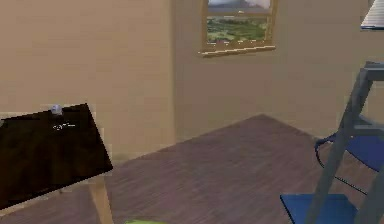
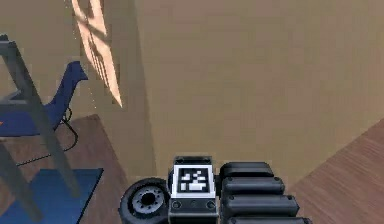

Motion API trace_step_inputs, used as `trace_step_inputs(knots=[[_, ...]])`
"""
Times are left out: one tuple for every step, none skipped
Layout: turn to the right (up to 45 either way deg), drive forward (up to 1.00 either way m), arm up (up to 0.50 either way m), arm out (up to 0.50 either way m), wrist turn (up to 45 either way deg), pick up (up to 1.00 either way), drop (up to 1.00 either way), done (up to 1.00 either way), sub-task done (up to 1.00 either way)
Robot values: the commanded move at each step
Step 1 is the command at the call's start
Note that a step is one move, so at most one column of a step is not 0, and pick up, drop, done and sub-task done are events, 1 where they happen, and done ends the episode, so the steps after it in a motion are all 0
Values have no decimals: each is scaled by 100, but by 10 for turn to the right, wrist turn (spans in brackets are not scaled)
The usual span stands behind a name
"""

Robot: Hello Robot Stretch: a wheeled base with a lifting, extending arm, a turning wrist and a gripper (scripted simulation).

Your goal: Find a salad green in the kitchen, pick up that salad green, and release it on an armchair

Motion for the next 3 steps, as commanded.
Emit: trace_step_inputs(knots=[[90,0,0,0,0,0,0,0,0],[0,70,0,0,0,0,0,0,0],[30,0,0,0,0,0,0,0,0]])
